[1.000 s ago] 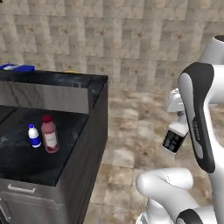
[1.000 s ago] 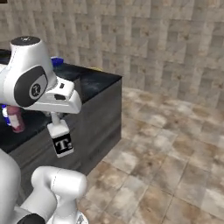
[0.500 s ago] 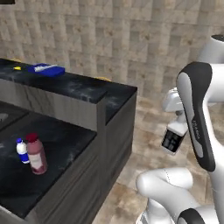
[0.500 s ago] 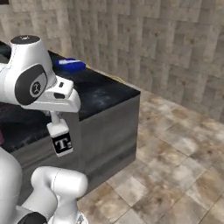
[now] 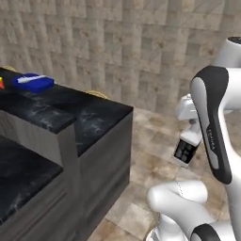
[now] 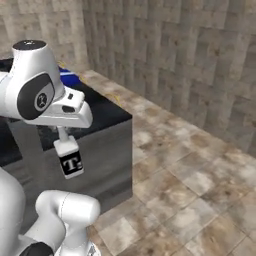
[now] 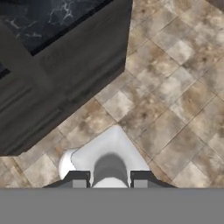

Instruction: Place the drinks on the dining counter in a tight cluster.

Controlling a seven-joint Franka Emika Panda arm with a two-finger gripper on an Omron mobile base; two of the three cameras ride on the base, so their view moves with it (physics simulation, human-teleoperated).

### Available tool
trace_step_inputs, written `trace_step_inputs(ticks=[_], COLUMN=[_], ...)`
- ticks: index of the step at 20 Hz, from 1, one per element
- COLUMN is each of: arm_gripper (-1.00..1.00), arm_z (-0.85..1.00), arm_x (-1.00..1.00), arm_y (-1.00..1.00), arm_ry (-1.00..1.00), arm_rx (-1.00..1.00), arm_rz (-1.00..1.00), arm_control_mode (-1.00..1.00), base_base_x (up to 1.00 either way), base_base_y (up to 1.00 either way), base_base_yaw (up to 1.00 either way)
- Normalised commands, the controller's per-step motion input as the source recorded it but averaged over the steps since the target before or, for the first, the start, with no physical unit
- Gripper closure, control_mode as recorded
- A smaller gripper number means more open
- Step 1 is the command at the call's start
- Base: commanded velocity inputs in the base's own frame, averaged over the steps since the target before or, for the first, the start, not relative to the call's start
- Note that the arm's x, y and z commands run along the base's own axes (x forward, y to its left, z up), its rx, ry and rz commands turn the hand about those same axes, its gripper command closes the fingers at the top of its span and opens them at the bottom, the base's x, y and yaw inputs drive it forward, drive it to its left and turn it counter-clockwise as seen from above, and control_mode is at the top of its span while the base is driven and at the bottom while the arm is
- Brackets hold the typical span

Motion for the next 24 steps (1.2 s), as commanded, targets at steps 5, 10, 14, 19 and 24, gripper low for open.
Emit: trace_step_inputs(ticks=[5, 10, 14, 19, 24], arm_gripper=[1.00, 1.00, 1.00, 1.00, 1.00], arm_z=[0.00, 0.00, 0.00, 0.00, 0.00], arm_x=[0.00, 0.00, 0.00, 0.00, 0.00], arm_y=[0.00, 0.00, 0.00, 0.00, 0.00], arm_ry=[0.00, 0.00, 0.00, 0.00, 0.00], arm_rx=[0.00, 0.00, 0.00, 0.00, 0.00], arm_rz=[0.00, 0.00, 0.00, 0.00, 0.00], arm_control_mode=[1.00, 1.00, 1.00, 1.00, 1.00], base_base_x=[0.79, 0.64, 0.53, 0.33, 0.33], base_base_y=[-0.87, -0.85, -0.85, -0.92, -1.00], base_base_yaw=[0.53, 0.63, 0.66, 0.64, 0.60])
